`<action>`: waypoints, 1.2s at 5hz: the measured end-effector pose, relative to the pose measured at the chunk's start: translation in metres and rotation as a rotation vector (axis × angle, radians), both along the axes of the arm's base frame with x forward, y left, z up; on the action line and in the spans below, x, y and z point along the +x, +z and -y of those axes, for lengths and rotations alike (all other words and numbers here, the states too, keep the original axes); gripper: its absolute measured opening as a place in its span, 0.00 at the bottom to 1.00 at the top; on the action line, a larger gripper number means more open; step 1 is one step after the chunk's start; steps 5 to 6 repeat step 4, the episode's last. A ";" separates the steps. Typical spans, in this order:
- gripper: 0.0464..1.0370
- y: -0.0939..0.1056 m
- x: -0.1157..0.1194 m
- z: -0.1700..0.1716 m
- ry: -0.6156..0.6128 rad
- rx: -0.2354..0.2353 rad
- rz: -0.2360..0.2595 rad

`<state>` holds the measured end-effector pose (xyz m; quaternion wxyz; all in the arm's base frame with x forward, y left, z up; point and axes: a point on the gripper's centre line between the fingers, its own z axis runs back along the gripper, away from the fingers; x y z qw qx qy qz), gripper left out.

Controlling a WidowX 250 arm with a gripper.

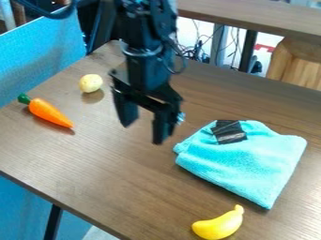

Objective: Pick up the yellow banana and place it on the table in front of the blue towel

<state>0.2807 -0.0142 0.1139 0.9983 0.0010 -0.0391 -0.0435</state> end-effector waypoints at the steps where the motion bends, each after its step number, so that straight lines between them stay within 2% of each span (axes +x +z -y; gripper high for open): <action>1: 0.97 0.007 0.012 -0.043 0.138 0.046 0.030; 2: 0.97 0.006 0.020 -0.096 0.253 0.081 0.023; 3: 0.97 0.000 0.032 -0.143 0.318 0.105 0.006; 4: 0.97 -0.005 0.032 -0.180 0.394 0.123 -0.013; 6: 0.97 -0.005 0.032 -0.180 0.394 0.123 -0.013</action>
